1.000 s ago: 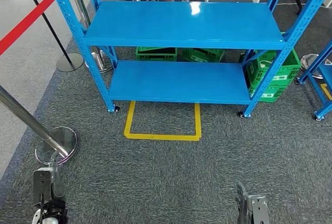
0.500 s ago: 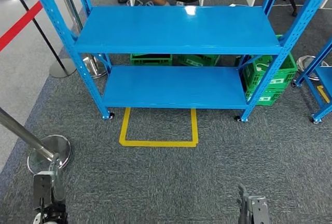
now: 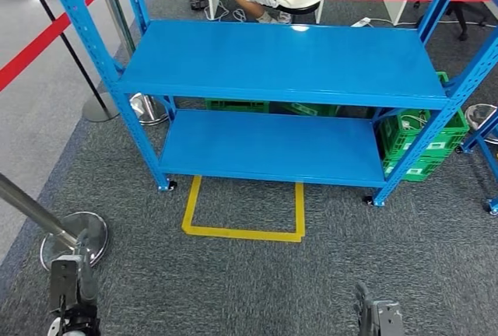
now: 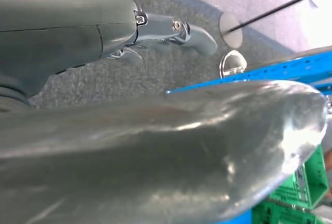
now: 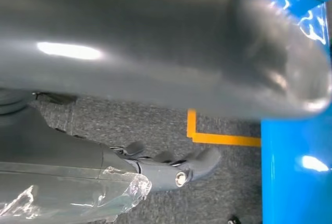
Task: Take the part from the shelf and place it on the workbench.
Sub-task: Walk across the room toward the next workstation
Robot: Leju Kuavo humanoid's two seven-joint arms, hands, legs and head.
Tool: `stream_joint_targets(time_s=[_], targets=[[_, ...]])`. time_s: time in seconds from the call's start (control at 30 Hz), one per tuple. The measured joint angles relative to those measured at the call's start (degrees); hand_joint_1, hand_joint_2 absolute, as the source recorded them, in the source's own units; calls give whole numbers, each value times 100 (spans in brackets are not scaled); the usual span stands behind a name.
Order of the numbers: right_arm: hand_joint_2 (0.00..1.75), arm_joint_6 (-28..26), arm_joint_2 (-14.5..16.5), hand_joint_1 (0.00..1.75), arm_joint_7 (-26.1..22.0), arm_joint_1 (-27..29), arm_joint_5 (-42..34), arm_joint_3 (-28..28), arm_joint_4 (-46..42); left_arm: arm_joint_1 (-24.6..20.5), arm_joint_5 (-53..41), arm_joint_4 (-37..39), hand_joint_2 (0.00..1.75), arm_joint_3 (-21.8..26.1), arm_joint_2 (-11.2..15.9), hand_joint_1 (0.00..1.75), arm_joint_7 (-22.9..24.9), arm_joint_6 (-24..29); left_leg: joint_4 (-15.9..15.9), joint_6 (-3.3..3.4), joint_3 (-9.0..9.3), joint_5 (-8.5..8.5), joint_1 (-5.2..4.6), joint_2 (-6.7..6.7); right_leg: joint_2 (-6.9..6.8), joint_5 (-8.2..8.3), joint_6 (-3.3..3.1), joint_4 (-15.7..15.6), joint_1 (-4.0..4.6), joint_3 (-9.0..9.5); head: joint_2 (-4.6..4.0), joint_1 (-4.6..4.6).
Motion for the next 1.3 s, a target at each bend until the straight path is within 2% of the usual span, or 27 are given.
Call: stream_joint_targets(time_s=[0.07, 0.1, 0.17, 0.23, 0.3, 0.33, 0.37, 0.43, 0.47, 0.5, 0.57, 0.6, 0.67, 0.7, 0.77, 0.8, 0.83, 0.87, 0.93, 0.97, 1.0, 1.07, 1.13, 1.17, 1.23, 1.27, 1.3], targets=[[0, -5, 0, 0, 5, 3, 4, -4, -31, -4, -5, -27, 0, 0, -1, 0, -4, 0, 45, -73, 25, 31, 2, 7, 18, -46, -83, -42, 1, 114, 1, -8], [0, -9, 0, 0, 8, -1, 4, -9, -47, -11, -16, -37, 0, -4, -4, 0, -7, -1, 211, -105, -43, 86, 1, 20, 25, -70, -118, -87, -10, 183, 1, -12], [0, -16, 0, 0, 15, -9, 4, -15, -69, -23, -38, -47, 0, -14, -10, 0, -11, -2, 798, -153, -418, 76, 0, 47, 37, -139, -176, -181, -29, 345, 1, -35], [0, -16, 0, 0, 19, 0, -2, -15, -79, -11, -52, -48, 0, -18, -14, 0, -12, -2, 1395, -179, -939, -201, 0, 53, 46, -236, -203, -253, -30, 509, 1, -59], [0, -19, 0, 0, 19, 25, -10, -15, -79, 8, -64, -48, 0, -15, -15, 0, -12, -3, 1541, -175, -1294, -411, -5, 53, 63, -364, -203, -297, -30, 706, 1, -73], [0, -20, 0, 0, 18, 36, -12, -15, -79, 13, -74, -48, 0, -14, -15, 0, -12, -4, 1399, -159, -1363, -338, -11, 53, 69, -439, -199, -310, -30, 814, 1, -75], [0, -22, 0, 0, 19, 43, -8, -14, -83, 17, -85, -48, 0, -13, -15, 0, -12, -7, 1139, -128, -1377, -102, -23, 56, 72, -520, -188, -317, -30, 925, 1, -77], [0, -25, 0, 0, 22, 57, 10, -7, -94, 36, -101, -48, 0, -12, -14, 0, -8, -12, 530, -50, -1368, 600, -63, 79, 84, -686, -152, -318, -17, 1111, 1, -90], [0, -27, 0, 0, 28, 64, 20, -2, -103, 55, -105, -48, 0, -10, -14, 0, -2, -15, 325, -19, -1356, 859, -80, 88, 88, -776, -128, -327, -1, 1174, 1, -92], [0, -29, 0, 0, 34, 72, 28, 3, -114, 71, -107, -52, 0, -7, -16, 0, 3, -17, 217, 6, -1343, 990, -84, 92, 93, -837, -103, -329, 15, 1253, 1, -94], [0, -33, 0, 0, 44, 67, 36, 10, -140, 75, -111, -69, 0, -3, -25, 0, 10, -20, 184, 49, -1250, 964, -59, 81, 91, -890, -51, -293, 36, 1339, 1, -86], [0, -35, 0, 0, 43, 58, 37, 11, -155, 66, -113, -80, 0, -1, -30, 0, 10, -20, 172, 78, -1187, 930, -42, 76, 85, -868, -21, -157, 37, 1317, 1, -80], [0, -39, 0, 0, 45, 42, 37, 12, -180, 54, -117, -97, 0, 3, -34, 0, 10, -20, 155, 128, -1057, 841, -19, 74, 70, -897, 41, 416, 26, 965, 1, -69], [0, -41, 0, 0, 51, 50, 38, 13, -192, 56, -118, -103, 0, 5, -33, 0, 10, -20, 151, 144, -999, 783, -14, 72, 64, -1002, 69, 791, 19, 701, 1, -63], [0, -53, 0, 0, 70, 86, 42, 15, -211, 69, -121, -108, 0, 7, -36, 0, 14, -20, 149, 154, -858, 649, 3, 60, 63, -1377, 102, 1302, 9, 196, 1, -62], [0, -62, 0, 0, 81, 101, 45, 16, -218, 78, -122, -109, 0, 7, -37, 0, 16, -20, 148, 151, -766, 575, 13, 49, 63, -1516, 113, 1347, 6, 33, 1, -62], [0, -74, 0, 0, 91, 111, 50, 18, -221, 84, -125, -109, 0, 7, -37, 0, 20, -22, 148, 142, -661, 496, 25, 38, 62, -1529, 122, 1238, 1, -53, 1, -61], [0, -84, 0, 0, 103, 118, 55, 19, -223, 88, -129, -110, 0, 8, -38, 0, 24, -27, 148, 126, -548, 413, 36, 29, 62, -1359, 131, 998, -8, -79, 1, -61], [0, -103, 0, 0, 128, 137, 67, 21, -224, 95, -144, -113, 0, 11, -42, 0, 33, -38, 159, 73, -350, 239, 44, 16, 46, -612, 127, 400, -35, -82, 1, -48], [0, -110, 0, 0, 145, 150, 76, 26, -227, 101, -154, -117, 0, 14, -43, 0, 40, -45, 161, 36, -279, 162, 37, 8, 37, -271, 98, 197, -41, -62, 0, -40], [0, -121, -1, 0, 165, 163, 86, 33, -237, 106, -162, -123, 0, 18, -44, 0, 46, -48, 157, -5, -226, 114, 29, 2, 30, -52, 57, 94, -41, -46, 0, -39], [0, -145, -3, 0, 206, 169, 111, 49, -269, 104, -171, -148, 0, 23, -46, 0, 55, -52, 237, -86, -239, 172, 19, 0, 38, 9, -26, 46, -42, 25, 1, -45], [0, -162, -4, 0, 225, 158, 131, 59, -302, 93, -177, -167, 0, 19, -55, 0, 55, -54, 668, -151, -524, 347, 15, 28, 46, -7, -83, -57, -67, 124, 1, -56], [0, -166, -4, 0, 229, 156, 135, 66, -312, 88, -179, -171, 0, 19, -60, 0, 55, -54, 985, -174, -748, 341, 12, 42, 49, -24, -111, -115, -78, 193, 1, -64], [0, -165, -4, 0, 232, 160, 140, 81, -319, 92, -180, -172, 0, 23, -63, 0, 56, -54, 1519, -197, -1190, 41, 7, 54, 51, -82, -154, -190, -77, 326, 1, -79], [0, -167, -4, 0, 237, 163, 142, 90, -319, 96, -179, -172, 0, 26, -63, 0, 56, -54, 1658, -194, -1360, -140, 5, 54, 56, -116, -166, -207, -75, 387, 1, -85], [0, -177, -4, 0, 246, 163, 150, 97, -319, 101, -179, -172, 0, 27, -63, 0, 61, -55, 1678, -183, -1472, -229, 2, 54, 62, -154, -172, -213, -71, 446, 1, -91]])
